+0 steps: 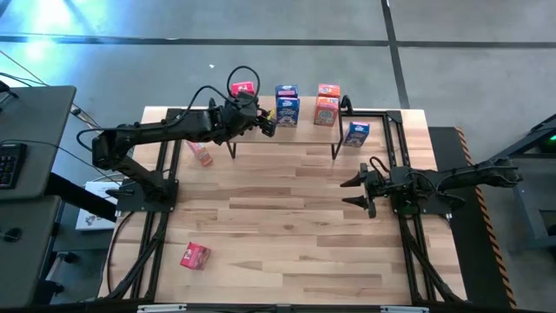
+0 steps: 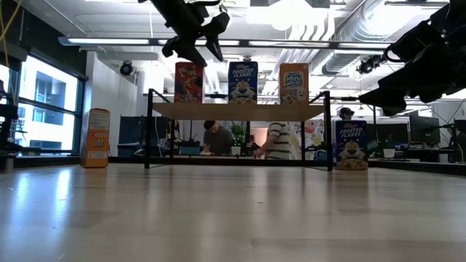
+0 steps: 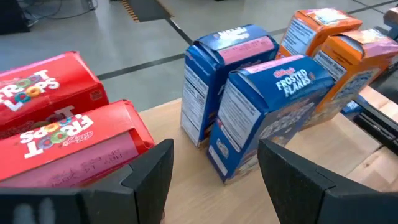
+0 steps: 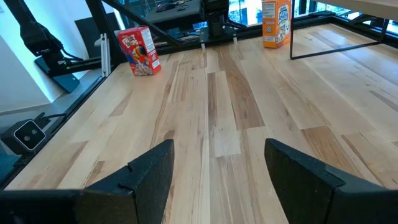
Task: Stack cereal on shelf
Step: Put the right red cereal box on the shelf, then put the blue cereal box on the shelf
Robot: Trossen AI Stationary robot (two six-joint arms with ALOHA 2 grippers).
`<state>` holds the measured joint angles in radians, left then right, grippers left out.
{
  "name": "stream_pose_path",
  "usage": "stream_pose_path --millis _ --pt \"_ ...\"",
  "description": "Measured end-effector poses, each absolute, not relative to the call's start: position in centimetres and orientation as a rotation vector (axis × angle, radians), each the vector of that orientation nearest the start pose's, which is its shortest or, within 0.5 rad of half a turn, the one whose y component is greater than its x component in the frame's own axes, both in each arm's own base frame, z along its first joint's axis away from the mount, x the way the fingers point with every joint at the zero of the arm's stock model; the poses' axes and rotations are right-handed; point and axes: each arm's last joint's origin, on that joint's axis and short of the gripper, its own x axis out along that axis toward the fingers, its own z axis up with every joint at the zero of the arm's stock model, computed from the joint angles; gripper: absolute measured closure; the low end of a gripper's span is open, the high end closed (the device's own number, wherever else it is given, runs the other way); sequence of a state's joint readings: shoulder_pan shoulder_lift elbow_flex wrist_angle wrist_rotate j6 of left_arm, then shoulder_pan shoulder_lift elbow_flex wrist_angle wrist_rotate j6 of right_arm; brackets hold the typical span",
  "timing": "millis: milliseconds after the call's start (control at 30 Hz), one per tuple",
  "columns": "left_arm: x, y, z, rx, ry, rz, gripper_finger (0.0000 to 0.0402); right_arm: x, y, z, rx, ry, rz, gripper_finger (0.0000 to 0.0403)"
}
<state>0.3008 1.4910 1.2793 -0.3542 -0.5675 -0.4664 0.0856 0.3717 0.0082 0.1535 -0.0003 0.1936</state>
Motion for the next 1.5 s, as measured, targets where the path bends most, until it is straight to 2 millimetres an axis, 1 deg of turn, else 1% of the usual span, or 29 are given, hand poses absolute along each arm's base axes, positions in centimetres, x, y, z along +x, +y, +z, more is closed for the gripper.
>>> stream_pose_path --millis 433,633,733,867,1000,1100,1500 --pt "30.7 11.3 32.2 -0.342 0.381 1.015 0.0179 11.8 1.0 14.8 0.184 0.217 0.065 0.0159" --pt "30.8 11.3 32.3 -0.345 0.368 1.01 0.0179 11.8 1.0 14.8 0.184 0.217 0.065 0.0159" --pt "31.0 11.0 32.5 -0.338 0.358 0.979 0.0179 11.8 1.0 14.8 0.184 0.217 0.065 0.0159" --pt "31.0 10.3 33.5 -0.269 0.348 0.911 0.0179 11.8 1.0 14.8 0.184 0.218 0.065 0.0159" --pt "30.9 9.2 34.5 -0.172 0.356 0.781 0.0179 11.8 1.0 14.8 0.184 0.218 0.065 0.0159" --pt "30.6 8.3 35.2 -0.139 0.36 0.707 0.0179 11.8 1.0 14.8 0.184 0.218 0.065 0.0159" --pt "29.3 5.5 36.9 -0.041 0.346 0.606 0.0179 11.8 1.0 14.8 0.184 0.218 0.065 0.0159"
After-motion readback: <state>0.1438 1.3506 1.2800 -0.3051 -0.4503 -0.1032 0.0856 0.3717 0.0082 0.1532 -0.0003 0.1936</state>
